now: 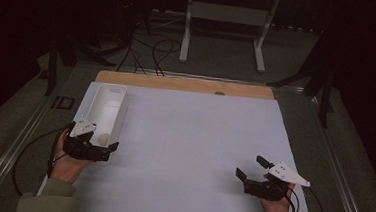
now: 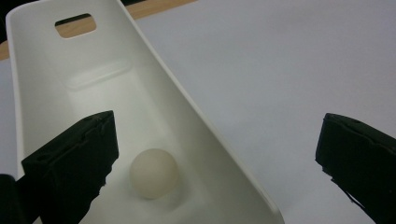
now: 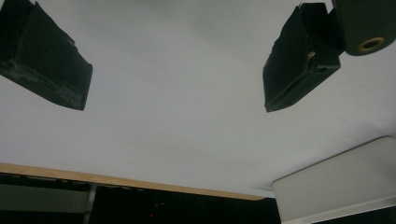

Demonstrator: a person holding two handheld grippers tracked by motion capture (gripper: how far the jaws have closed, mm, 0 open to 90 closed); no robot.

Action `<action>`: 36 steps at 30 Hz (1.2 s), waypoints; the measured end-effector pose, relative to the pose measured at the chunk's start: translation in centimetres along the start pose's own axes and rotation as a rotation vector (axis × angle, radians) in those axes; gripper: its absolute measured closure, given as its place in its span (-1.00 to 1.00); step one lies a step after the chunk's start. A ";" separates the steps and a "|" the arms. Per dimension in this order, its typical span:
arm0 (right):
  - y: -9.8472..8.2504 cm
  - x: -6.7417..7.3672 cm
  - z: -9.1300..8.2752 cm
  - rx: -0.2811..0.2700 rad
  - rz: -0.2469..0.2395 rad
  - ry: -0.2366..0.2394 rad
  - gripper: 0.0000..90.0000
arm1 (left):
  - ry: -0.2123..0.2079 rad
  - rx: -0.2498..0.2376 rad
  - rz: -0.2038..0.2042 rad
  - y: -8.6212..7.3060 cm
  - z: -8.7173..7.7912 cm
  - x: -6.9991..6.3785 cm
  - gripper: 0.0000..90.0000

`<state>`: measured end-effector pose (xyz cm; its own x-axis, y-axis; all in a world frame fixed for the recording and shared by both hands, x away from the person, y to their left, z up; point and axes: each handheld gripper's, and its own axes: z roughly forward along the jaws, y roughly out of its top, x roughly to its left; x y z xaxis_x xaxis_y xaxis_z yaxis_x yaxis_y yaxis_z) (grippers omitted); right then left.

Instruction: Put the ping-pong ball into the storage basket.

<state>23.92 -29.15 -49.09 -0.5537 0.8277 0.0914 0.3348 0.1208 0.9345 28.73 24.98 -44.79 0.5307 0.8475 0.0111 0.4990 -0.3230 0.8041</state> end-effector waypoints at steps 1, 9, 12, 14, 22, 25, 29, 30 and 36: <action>0.0 0.0 0.0 0.001 0.001 0.001 -0.82 | 0.001 -0.012 -0.002 -0.2 -0.1 0.0 -1.00; 0.0 0.0 0.0 -0.002 -0.001 0.001 -0.82 | -0.020 -0.074 -0.034 -1.5 -0.6 -0.6 -1.00; 0.0 0.0 0.0 0.000 -0.001 0.000 -0.82 | -0.025 -0.091 -0.040 -1.7 -0.8 -0.9 -1.00; 0.0 0.0 0.0 -0.001 -0.001 0.000 -0.82 | -0.028 -0.100 -0.043 -1.9 -0.9 -1.1 -1.00; 0.0 0.0 0.0 -0.001 -0.001 0.000 -0.82 | -0.041 -0.119 -0.047 -2.7 -1.1 -1.7 -1.00; 0.0 0.0 0.0 -0.001 -0.001 0.000 -0.82 | -0.047 -0.136 -0.043 -2.9 -1.2 -1.9 -1.00; 0.0 0.0 0.0 -0.002 -0.001 0.001 -0.82 | -0.047 -0.144 -0.031 -3.4 -1.3 -2.4 -1.00; 0.0 0.0 0.0 -0.001 -0.002 0.001 -0.82 | -0.048 -0.145 -0.028 -3.5 -1.3 -2.4 -1.00; 0.0 0.1 0.0 -0.001 -0.002 0.005 -0.82 | -0.044 -0.166 -0.019 -4.3 -1.0 -2.8 -1.00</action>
<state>23.90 -29.10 -49.08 -0.5581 0.8248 0.0911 0.3326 0.1218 0.9352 24.43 24.45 -47.68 0.5534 0.8325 -0.0280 0.3912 -0.2300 0.8911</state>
